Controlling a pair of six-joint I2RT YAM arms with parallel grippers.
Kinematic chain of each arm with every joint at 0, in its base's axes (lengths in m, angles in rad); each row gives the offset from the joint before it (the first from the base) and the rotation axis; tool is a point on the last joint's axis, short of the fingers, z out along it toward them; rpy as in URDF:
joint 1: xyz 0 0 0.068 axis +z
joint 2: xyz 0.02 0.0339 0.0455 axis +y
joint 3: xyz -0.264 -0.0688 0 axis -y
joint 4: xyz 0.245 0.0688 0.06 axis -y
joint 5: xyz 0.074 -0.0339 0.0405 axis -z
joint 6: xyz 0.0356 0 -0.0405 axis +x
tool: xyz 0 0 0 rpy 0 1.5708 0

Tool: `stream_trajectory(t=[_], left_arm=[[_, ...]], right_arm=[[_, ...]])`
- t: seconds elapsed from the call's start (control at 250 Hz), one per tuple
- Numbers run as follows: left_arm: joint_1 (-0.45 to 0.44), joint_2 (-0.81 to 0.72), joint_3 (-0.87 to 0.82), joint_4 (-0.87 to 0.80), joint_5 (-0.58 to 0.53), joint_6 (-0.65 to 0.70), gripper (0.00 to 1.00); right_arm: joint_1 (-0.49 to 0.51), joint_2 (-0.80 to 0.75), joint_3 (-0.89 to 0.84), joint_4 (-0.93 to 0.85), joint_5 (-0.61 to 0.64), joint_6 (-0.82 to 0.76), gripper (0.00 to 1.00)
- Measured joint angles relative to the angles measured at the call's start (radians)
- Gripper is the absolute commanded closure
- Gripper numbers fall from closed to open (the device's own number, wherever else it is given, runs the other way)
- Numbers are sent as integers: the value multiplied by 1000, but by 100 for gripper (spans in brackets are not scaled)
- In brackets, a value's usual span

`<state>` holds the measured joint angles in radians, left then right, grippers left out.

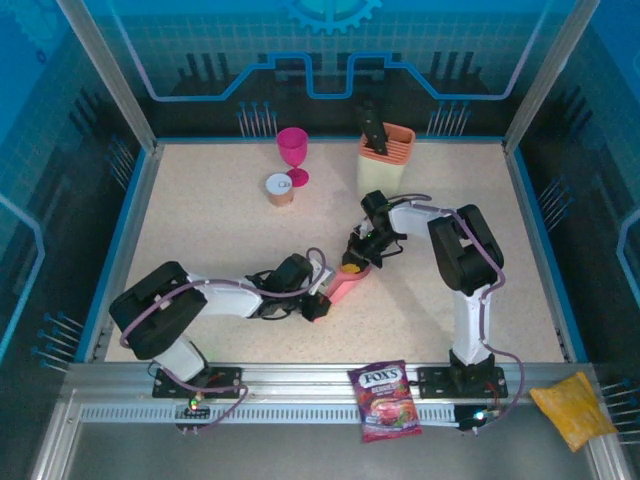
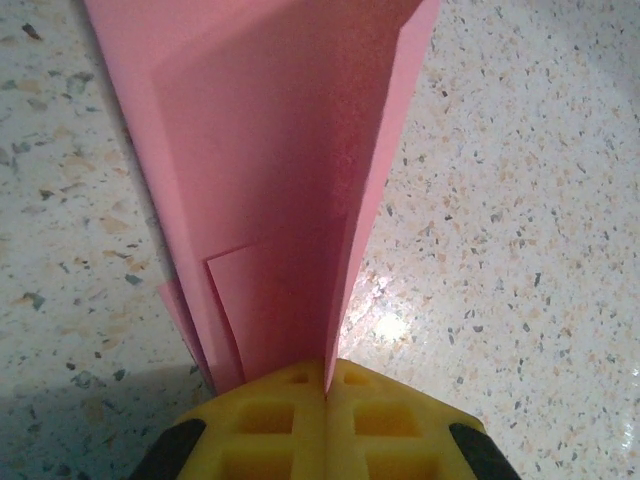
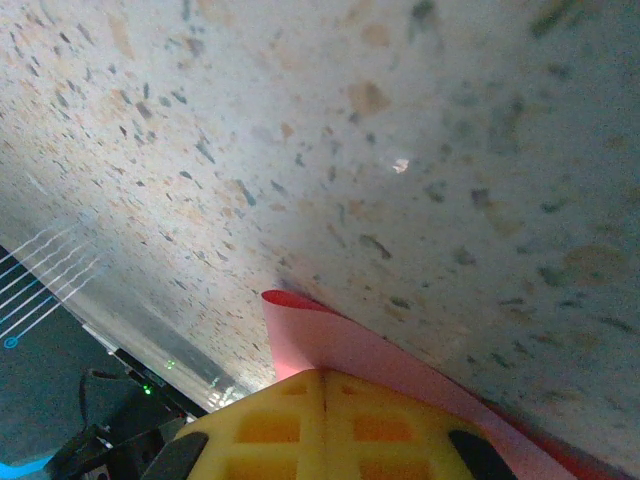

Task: Fold a paper plane with a square sheet of paper (pick it up from the middle)
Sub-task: Fold the wing for the fifth time at the center of the table.

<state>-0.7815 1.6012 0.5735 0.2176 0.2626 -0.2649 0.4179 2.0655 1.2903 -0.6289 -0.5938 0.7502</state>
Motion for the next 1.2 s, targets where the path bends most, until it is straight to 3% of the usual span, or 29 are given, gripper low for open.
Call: stream_trajectory(t=[0.399, 0.615, 0.779, 1.027, 1.198], left_arm=[[47, 39, 30, -22, 97, -52, 100], [53, 48, 38, -24, 114, -69, 100], [58, 50, 37, -21, 121, -84, 100], [68, 56, 27, 6, 140, -121, 100], [81, 63, 11, 43, 166, -141, 100]], right_arm=[[0, 3, 24, -36, 13, 1, 100], [-28, 8, 121, -64, 15, -14, 100], [-60, -80, 142, -31, -5, -30, 100], [-34, -378, -160, 129, -60, -67, 100], [31, -409, -342, 192, -73, -105, 100]])
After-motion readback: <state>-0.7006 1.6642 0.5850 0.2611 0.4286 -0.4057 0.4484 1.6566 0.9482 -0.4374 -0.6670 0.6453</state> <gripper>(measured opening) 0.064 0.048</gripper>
